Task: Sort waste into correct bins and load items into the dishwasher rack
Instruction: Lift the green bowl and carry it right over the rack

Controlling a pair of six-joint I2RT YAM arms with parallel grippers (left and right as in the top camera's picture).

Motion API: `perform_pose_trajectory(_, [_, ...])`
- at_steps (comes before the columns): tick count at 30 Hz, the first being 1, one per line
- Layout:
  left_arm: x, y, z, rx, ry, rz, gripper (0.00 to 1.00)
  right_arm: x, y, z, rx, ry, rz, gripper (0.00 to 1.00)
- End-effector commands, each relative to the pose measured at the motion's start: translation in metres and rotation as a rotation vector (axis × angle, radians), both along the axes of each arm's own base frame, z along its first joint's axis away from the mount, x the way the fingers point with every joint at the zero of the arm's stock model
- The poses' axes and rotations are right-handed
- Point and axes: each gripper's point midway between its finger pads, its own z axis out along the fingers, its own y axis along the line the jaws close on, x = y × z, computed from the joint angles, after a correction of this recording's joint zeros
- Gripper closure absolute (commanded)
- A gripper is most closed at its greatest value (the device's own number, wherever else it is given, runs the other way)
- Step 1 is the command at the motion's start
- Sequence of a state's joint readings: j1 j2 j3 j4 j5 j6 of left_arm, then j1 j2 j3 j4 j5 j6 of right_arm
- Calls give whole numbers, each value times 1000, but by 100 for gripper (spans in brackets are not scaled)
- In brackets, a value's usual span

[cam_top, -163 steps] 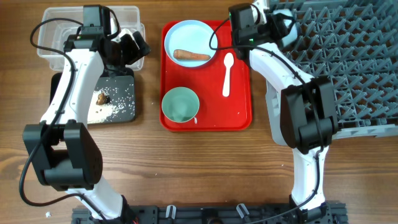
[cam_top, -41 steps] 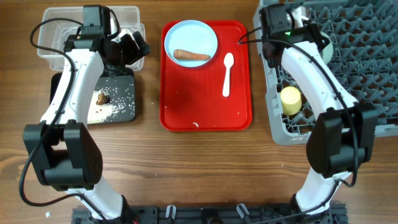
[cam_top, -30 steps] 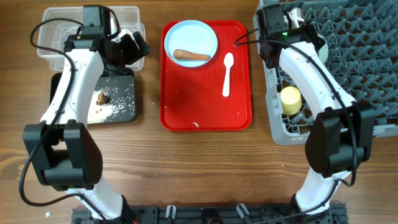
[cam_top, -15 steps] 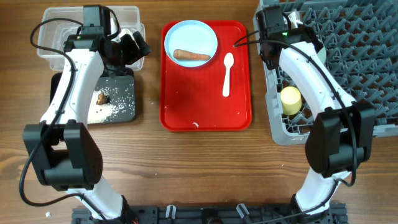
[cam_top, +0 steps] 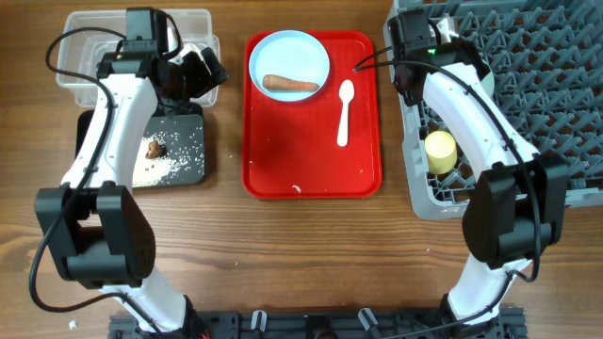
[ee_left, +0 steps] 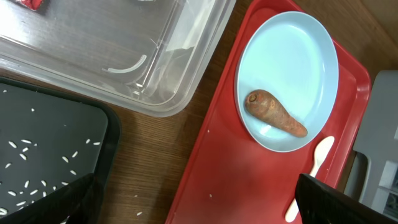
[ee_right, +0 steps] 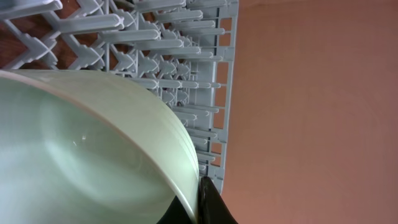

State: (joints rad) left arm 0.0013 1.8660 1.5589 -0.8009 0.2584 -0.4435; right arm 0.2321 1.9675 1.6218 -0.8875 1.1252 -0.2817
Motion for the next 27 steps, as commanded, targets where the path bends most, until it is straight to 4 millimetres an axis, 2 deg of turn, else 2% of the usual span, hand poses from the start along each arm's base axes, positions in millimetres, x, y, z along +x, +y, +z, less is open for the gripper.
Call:
perform_pose_trajectory(1, [2, 3, 11, 6, -30, 5, 0, -2, 0, -6, 0, 16, -8, 96])
perform_pose_trajectory(5, [2, 3, 11, 6, -30, 5, 0, -6, -5, 0, -44, 23, -22, 96])
perform_pose_trajectory(7, [2, 3, 11, 6, -30, 5, 0, -6, -10, 12, -113, -8, -46, 96])
perform_pose_trajectory(9, [2, 3, 11, 6, -30, 5, 0, -3, -12, 23, -167, -32, -55, 96])
perform_pose_trajectory(12, [2, 3, 11, 6, -30, 5, 0, 4, -10, 26, -193, 20, -16, 96])
perform_pose_trajectory(15, [2, 3, 11, 6, -30, 5, 0, 8, -9, 27, -212, 58, 7, 96])
perform_pose_trajectory(24, [2, 3, 11, 6, -30, 5, 0, 10, -8, 8, -234, 132, 22, 96])
perform_pose_trajectory(27, [2, 3, 11, 6, -30, 5, 0, 11, -7, 7, -262, 163, 30, 96])
